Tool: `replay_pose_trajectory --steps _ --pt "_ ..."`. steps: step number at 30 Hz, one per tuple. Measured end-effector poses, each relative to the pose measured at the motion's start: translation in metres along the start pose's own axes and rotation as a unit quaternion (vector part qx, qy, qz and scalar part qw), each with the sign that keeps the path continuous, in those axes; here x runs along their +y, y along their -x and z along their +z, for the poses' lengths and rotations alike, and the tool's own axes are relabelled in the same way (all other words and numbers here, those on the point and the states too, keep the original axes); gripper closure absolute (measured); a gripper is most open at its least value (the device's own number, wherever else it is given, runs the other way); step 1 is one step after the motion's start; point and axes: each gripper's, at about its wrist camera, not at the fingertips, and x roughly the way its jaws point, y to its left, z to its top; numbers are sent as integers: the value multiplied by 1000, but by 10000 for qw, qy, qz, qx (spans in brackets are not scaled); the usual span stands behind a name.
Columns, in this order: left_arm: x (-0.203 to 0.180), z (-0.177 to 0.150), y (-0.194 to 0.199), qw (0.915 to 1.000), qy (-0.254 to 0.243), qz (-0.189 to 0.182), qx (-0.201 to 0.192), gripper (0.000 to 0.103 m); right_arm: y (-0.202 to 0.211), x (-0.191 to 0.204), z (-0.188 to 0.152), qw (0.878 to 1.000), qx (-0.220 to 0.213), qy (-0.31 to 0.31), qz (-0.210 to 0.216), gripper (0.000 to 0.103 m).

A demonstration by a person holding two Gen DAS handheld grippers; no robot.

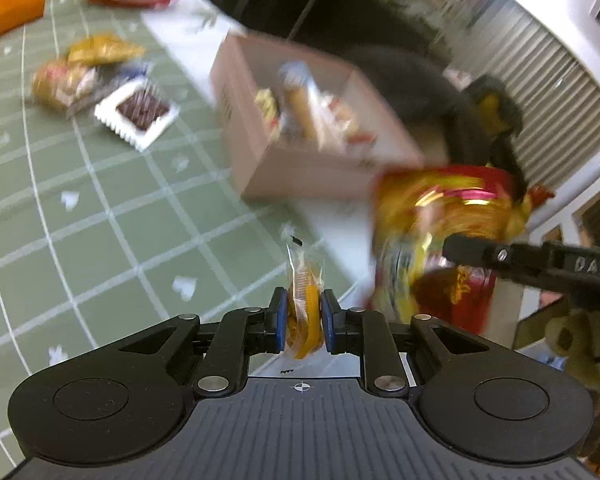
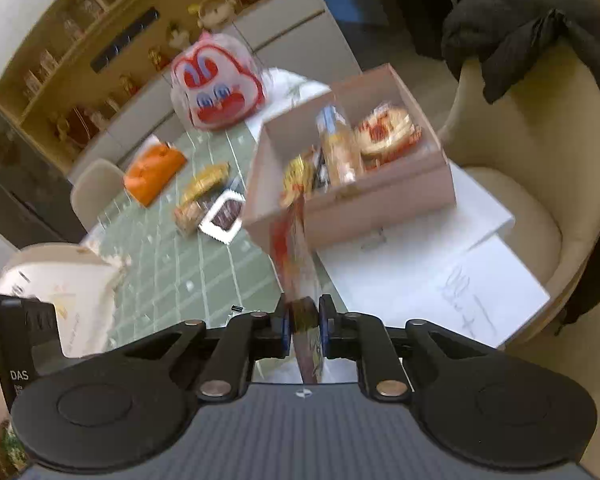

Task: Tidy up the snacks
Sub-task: 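Carry the orange packet and red bag over the pink box and release both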

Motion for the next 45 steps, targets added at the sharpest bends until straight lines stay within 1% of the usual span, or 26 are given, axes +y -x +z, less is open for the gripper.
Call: replay_pose_trajectory --steps 4,6,8,9,11,12,13,14,15,16,18,19,21,23,25,27,28,29,30,31,32,36,38,40,42,45 --pt "-17 36 30 9975 -87 -295 -633 81 18 8 22 9992 -307 -29 256 91" --pt "-26 61 47 9936 -231 -400 -1031 81 27 16 36 9980 -508 76 364 92" --pt "-34 87 58 9891 -350 -515 -1334 81 36 24 53 9964 -680 167 474 92" --pt "-38 98 61 9875 -389 -551 -1425 81 40 28 62 9955 -771 221 512 92" --pt "-44 121 60 9857 -463 -618 -1499 81 45 34 83 9939 -923 293 534 92" --pt "-47 133 53 9861 -512 -693 -1421 81 46 38 91 9932 -986 327 521 92" --pt "-48 143 42 9870 -543 -846 -1257 81 47 40 99 9925 -1048 376 506 92" --pt "-44 155 25 9877 -465 -1062 -1050 81 46 42 107 9917 -1117 433 469 92" --pt "-38 163 11 9882 -298 -1142 -971 80 44 43 117 9913 -1174 456 392 92" --pt "-32 167 -1 9888 -145 -1099 -1002 80 41 43 124 9914 -1183 444 330 92" --pt "-20 170 -14 9889 30 -727 -1298 79 28 38 141 9929 -1135 272 231 92" --pt "-15 170 -15 9885 119 -620 -1372 79 19 35 149 9939 -1072 144 226 92" --pt "-3 165 -15 9893 380 -537 -1302 79 1 27 158 9954 -924 -71 260 92" --pt "3 160 -15 9923 358 -413 -1111 79 -20 19 164 9966 -741 -220 288 92" --pt "8 152 -13 9951 264 -65 -954 79 -45 11 168 9975 -499 -348 357 92" --pt "21 143 -7 9954 323 129 -895 79 -74 2 169 9986 -151 -356 360 92" --pt "32 140 -7 9954 398 215 -844 79 -87 0 168 9994 -39 -311 122 92" --pt "41 137 -6 9953 474 307 -788 79 -98 -4 165 9990 -24 -283 -334 89" --pt "51 132 -4 9948 551 420 -740 79 -104 -6 163 9977 -16 -164 -657 86" --pt "60 127 -3 9942 599 527 -717 79 -108 -6 159 9963 -12 23 -860 86" --pt "70 123 -3 9933 649 648 -701 79 -109 -5 155 9951 -38 164 -979 86" --pt "101 111 -3 9876 930 1139 -552 79 -101 10 135 9899 -194 698 -1222 69" --pt "115 108 -5 9851 1025 1296 -468 79 -97 19 124 9882 -231 891 -1227 66" --pt "122 108 -7 9830 1061 1455 -369 79 -94 29 111 9888 -207 970 -1111 63" --pt "126 106 -7 9824 1039 1525 -281 79 -95 37 95 9911 -96 1012 -857 62" --pt "128 103 -7 9814 910 1671 -262 79 -103 59 72 9917 121 1185 -478 61"
